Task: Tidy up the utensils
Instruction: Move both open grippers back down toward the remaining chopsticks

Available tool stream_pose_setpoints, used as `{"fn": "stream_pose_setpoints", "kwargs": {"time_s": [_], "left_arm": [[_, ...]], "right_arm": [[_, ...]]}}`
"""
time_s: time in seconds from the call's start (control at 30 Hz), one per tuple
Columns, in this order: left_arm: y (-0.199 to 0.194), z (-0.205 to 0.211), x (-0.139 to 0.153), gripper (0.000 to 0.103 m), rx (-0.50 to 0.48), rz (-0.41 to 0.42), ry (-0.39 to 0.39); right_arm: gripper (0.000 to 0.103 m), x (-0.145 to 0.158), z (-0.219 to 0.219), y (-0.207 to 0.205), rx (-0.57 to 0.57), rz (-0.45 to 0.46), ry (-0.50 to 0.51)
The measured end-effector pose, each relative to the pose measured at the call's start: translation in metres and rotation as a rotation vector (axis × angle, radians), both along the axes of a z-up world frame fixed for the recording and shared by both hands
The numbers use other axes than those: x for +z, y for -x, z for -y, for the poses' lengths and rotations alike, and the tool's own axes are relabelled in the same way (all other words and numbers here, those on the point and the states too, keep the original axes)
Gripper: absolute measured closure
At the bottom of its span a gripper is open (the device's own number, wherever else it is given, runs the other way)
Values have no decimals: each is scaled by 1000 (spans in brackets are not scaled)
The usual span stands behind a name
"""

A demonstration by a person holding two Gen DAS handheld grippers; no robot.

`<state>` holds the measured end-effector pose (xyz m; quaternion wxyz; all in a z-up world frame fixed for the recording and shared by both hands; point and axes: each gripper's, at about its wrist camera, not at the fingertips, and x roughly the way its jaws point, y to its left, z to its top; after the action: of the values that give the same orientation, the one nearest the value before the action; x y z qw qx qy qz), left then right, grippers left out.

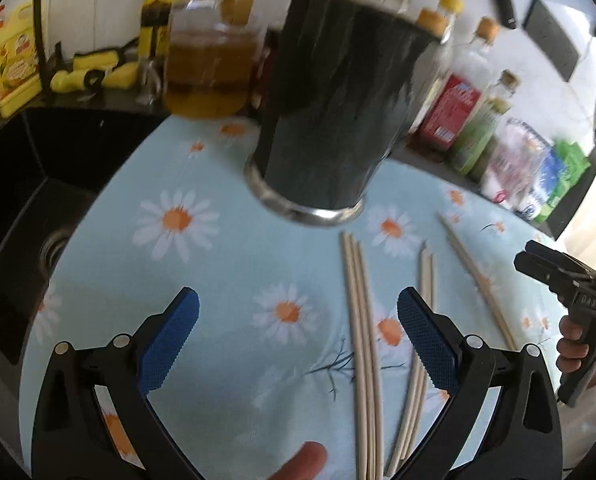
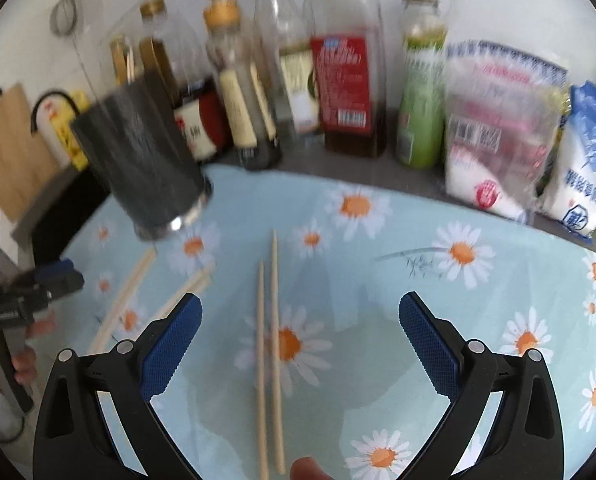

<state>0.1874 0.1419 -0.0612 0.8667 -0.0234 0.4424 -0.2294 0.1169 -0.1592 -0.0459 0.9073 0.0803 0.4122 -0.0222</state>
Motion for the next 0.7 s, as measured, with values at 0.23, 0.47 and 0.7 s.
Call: {"fn": "stream_pose_setpoints", "kwargs": {"time_s": [0.23,0.47,0.7], "left_arm": [[-6,-4,-17,6,56,-75,-54],[-1,7,-17,6,29,-72,-111],[0,18,-21,6,-1,-64,-209]], "right_arm": [[8,-20,0,-9,37,-80,75],[8,-31,1,-13,50,-127,111],[8,-34,5,-14,51,-138,114]]}}
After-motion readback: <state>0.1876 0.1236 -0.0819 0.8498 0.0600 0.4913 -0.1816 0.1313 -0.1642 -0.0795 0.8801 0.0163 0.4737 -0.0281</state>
